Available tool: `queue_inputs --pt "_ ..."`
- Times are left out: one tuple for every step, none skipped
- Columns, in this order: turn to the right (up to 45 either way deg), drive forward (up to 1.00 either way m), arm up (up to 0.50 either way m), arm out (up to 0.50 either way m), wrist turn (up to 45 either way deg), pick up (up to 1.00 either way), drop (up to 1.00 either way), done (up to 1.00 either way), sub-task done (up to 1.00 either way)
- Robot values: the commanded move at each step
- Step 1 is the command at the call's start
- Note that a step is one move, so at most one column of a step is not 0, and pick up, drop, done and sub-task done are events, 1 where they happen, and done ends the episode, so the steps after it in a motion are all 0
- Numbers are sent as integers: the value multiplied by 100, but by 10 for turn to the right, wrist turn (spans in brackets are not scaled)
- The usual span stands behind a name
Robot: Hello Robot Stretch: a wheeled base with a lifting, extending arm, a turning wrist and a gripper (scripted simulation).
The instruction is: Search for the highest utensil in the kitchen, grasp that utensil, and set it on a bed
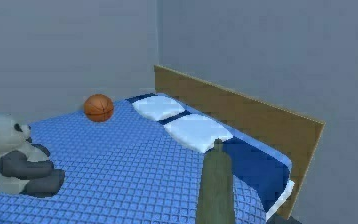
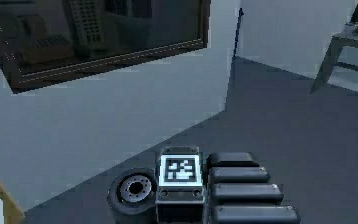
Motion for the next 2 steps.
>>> queue_inputs --pt "90 0 0 0 0 0 0 0 0" --pt "30 0 0 0 0 0 0 0 0"
